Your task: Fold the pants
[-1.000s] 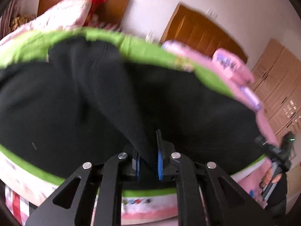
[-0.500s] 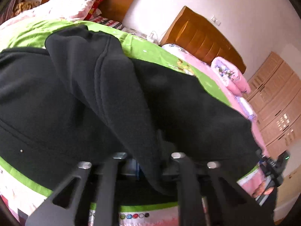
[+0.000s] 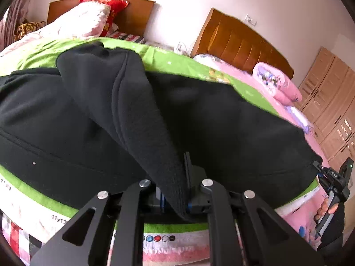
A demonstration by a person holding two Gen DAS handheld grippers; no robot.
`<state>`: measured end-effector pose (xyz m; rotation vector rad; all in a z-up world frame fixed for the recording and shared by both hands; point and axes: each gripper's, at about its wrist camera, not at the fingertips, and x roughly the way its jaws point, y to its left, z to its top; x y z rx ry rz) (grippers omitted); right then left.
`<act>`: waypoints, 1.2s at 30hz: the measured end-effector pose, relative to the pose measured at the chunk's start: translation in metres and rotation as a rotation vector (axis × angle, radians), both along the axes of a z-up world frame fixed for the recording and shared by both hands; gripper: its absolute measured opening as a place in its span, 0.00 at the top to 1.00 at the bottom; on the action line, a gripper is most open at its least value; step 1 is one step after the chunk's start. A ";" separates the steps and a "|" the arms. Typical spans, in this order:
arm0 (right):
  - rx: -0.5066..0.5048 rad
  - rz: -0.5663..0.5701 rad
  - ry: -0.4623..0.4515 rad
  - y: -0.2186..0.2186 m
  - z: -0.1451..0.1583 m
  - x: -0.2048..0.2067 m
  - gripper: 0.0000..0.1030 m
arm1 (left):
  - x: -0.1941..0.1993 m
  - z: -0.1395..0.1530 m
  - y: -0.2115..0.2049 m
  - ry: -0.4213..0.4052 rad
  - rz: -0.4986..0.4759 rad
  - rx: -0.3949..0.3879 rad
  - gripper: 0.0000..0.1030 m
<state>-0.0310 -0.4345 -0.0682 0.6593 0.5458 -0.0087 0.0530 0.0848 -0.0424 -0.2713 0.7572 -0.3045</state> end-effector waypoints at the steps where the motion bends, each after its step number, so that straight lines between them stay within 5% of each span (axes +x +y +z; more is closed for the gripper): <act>1: 0.001 0.002 -0.019 0.000 0.005 -0.001 0.83 | -0.001 0.004 0.001 -0.014 0.004 -0.009 0.87; 8: 0.028 -0.017 0.011 -0.011 -0.019 -0.004 0.83 | 0.005 -0.012 -0.003 -0.009 -0.019 0.049 0.83; 13: -0.050 -0.029 0.060 -0.002 -0.009 -0.001 0.83 | 0.004 -0.013 -0.002 -0.005 -0.032 0.047 0.79; 15: -0.048 -0.035 0.080 -0.001 -0.008 -0.003 0.81 | 0.003 -0.011 -0.003 -0.008 -0.062 0.028 0.61; 17: -0.040 -0.030 0.128 0.000 -0.007 -0.009 0.69 | -0.001 -0.005 -0.005 -0.028 -0.064 0.045 0.28; 19: -0.086 -0.136 0.184 0.007 0.004 -0.030 0.45 | -0.009 0.006 -0.002 -0.086 -0.019 0.096 0.23; 21: -0.188 -0.180 0.138 0.020 0.023 -0.046 0.45 | -0.017 0.017 0.005 -0.144 0.045 0.127 0.21; 23: -0.305 -0.115 0.074 0.052 0.045 -0.044 0.45 | -0.020 0.028 0.009 -0.187 0.083 0.137 0.11; 27: -0.421 0.145 -0.004 0.134 0.061 -0.002 0.34 | -0.014 0.039 -0.008 -0.210 0.038 0.160 0.09; 32: -0.506 0.331 0.062 0.203 0.038 0.049 0.34 | -0.002 0.019 -0.025 -0.140 0.017 0.267 0.08; 34: -0.580 0.382 0.168 0.215 0.016 0.059 0.34 | -0.003 0.015 -0.022 -0.133 0.031 0.297 0.08; 36: -0.641 0.418 0.131 0.217 0.011 0.046 0.33 | -0.006 0.026 -0.019 -0.162 0.038 0.272 0.08</act>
